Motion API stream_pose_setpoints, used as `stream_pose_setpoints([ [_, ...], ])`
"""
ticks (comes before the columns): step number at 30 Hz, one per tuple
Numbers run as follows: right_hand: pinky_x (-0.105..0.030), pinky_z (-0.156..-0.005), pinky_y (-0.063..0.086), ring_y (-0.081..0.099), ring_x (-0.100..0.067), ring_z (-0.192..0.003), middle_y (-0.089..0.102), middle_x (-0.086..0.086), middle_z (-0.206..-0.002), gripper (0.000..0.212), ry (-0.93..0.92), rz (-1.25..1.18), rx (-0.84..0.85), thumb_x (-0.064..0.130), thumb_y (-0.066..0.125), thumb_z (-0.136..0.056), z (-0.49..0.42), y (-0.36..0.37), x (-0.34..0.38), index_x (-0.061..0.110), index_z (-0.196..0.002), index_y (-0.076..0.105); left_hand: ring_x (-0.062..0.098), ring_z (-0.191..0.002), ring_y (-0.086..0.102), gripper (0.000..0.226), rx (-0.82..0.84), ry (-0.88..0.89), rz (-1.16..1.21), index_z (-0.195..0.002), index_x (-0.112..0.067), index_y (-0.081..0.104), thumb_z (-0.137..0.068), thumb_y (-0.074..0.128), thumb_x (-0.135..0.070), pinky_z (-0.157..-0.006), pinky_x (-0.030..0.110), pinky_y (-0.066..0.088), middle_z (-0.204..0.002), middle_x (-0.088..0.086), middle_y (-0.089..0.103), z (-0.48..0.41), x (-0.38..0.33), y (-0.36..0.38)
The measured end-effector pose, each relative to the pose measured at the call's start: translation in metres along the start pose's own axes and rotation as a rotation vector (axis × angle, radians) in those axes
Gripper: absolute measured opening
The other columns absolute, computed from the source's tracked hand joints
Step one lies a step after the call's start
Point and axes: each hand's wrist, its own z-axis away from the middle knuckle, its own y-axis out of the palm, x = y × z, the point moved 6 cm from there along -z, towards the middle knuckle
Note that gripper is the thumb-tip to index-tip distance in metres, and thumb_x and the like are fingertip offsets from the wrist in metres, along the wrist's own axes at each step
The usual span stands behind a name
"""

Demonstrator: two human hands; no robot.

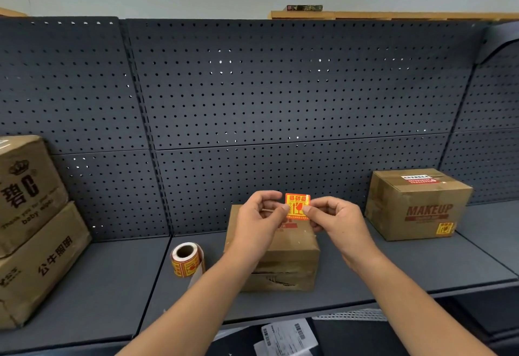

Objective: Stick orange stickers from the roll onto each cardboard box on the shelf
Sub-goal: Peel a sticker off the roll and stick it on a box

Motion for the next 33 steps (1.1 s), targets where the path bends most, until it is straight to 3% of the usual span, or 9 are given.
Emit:
stream_pose_setpoints([
  [4, -0.038, -0.071, 0.062, 0.071, -0.021, -0.073, 0.078, -0.010, -0.082, 0.008, 0.037, 0.046, -0.030, 0.019, 0.082, -0.088, -0.001, -0.003, -0.005, 0.013, -0.093, 0.079, 0.009, -0.086, 0.067, 0.024, 0.003, 0.037, -0.061, -0.119, -0.014, 0.066, -0.096, 0.073, -0.011, -0.065, 0.013, 0.053, -0.098, 0.006, 0.072, 0.001, -0.005, 0.007],
  [8, -0.043, -0.074, 0.062, 0.070, -0.025, -0.073, 0.077, -0.013, -0.080, 0.016, 0.076, 0.079, -0.011, 0.020, 0.084, -0.086, -0.006, -0.009, -0.010, 0.013, -0.099, 0.079, 0.015, -0.089, 0.068, 0.024, 0.017, 0.024, -0.090, -0.119, -0.013, 0.065, -0.096, 0.071, -0.006, -0.063, 0.012, 0.054, -0.103, 0.012, 0.071, -0.001, 0.000, 0.015],
  [10, -0.042, -0.078, 0.062, 0.073, -0.024, -0.076, 0.078, -0.012, -0.081, 0.042, 0.088, 0.084, 0.014, 0.019, 0.084, -0.086, -0.007, -0.008, -0.012, 0.014, -0.125, 0.071, 0.014, -0.090, 0.068, 0.024, 0.012, 0.018, -0.099, -0.117, -0.016, 0.065, -0.096, 0.071, -0.007, -0.065, 0.014, 0.055, -0.102, 0.010, 0.071, -0.004, 0.004, 0.016],
  [12, -0.042, -0.083, 0.063, 0.075, -0.023, -0.077, 0.079, -0.009, -0.081, 0.071, 0.123, 0.073, 0.021, 0.019, 0.085, -0.086, -0.010, -0.010, -0.016, 0.012, -0.147, 0.051, 0.014, -0.089, 0.069, 0.024, 0.008, 0.008, -0.117, -0.115, -0.021, 0.065, -0.095, 0.071, -0.008, -0.068, 0.018, 0.057, -0.100, 0.007, 0.071, -0.006, 0.009, 0.017],
  [16, -0.040, -0.074, 0.061, 0.072, -0.018, -0.068, 0.077, -0.009, -0.077, 0.041, 0.109, 0.111, -0.001, 0.017, 0.085, -0.085, -0.010, -0.014, -0.018, 0.015, -0.116, 0.058, 0.016, -0.088, 0.071, 0.027, 0.022, -0.017, -0.229, -0.113, -0.032, 0.062, -0.093, 0.074, -0.019, -0.085, 0.037, 0.061, -0.094, 0.000, 0.073, -0.010, 0.023, 0.018],
  [19, -0.034, -0.062, 0.054, 0.067, -0.018, -0.065, 0.073, -0.017, -0.077, 0.026, 0.091, 0.173, 0.015, 0.014, 0.082, -0.087, -0.008, -0.008, -0.026, 0.011, -0.096, 0.057, 0.017, -0.090, 0.069, 0.026, 0.019, -0.020, -0.278, -0.113, -0.032, 0.061, -0.094, 0.074, -0.020, -0.087, 0.040, 0.059, -0.094, 0.000, 0.071, -0.011, 0.030, 0.019],
  [24, -0.031, -0.052, 0.056, 0.063, -0.016, -0.062, 0.068, -0.017, -0.077, 0.018, 0.057, 0.297, 0.021, 0.012, 0.080, -0.089, -0.008, -0.003, -0.038, 0.011, -0.085, 0.062, 0.011, -0.087, 0.066, 0.021, 0.022, 0.009, -0.387, -0.113, -0.026, 0.061, -0.097, 0.070, -0.015, -0.077, 0.026, 0.057, -0.096, -0.006, 0.067, -0.006, 0.037, 0.022],
  [30, -0.047, -0.057, 0.063, 0.066, -0.017, -0.053, 0.065, -0.006, -0.070, 0.017, 0.098, 0.322, 0.028, 0.013, 0.082, -0.086, -0.005, -0.003, -0.050, 0.012, -0.083, 0.066, 0.005, -0.082, 0.062, 0.021, 0.068, 0.007, -0.452, -0.111, -0.027, 0.063, -0.095, 0.072, -0.016, -0.079, 0.028, 0.059, -0.098, -0.007, 0.064, -0.004, 0.049, 0.021],
  [33, -0.042, -0.051, 0.060, 0.065, -0.018, -0.052, 0.067, -0.005, -0.070, 0.017, 0.093, 0.377, 0.010, 0.016, 0.083, -0.085, -0.004, -0.005, -0.049, 0.015, -0.082, 0.066, 0.003, -0.085, 0.061, 0.020, 0.090, 0.042, -0.522, -0.113, -0.027, 0.065, -0.096, 0.072, -0.018, -0.073, 0.014, 0.052, -0.103, -0.010, 0.063, -0.003, 0.049, 0.023],
])
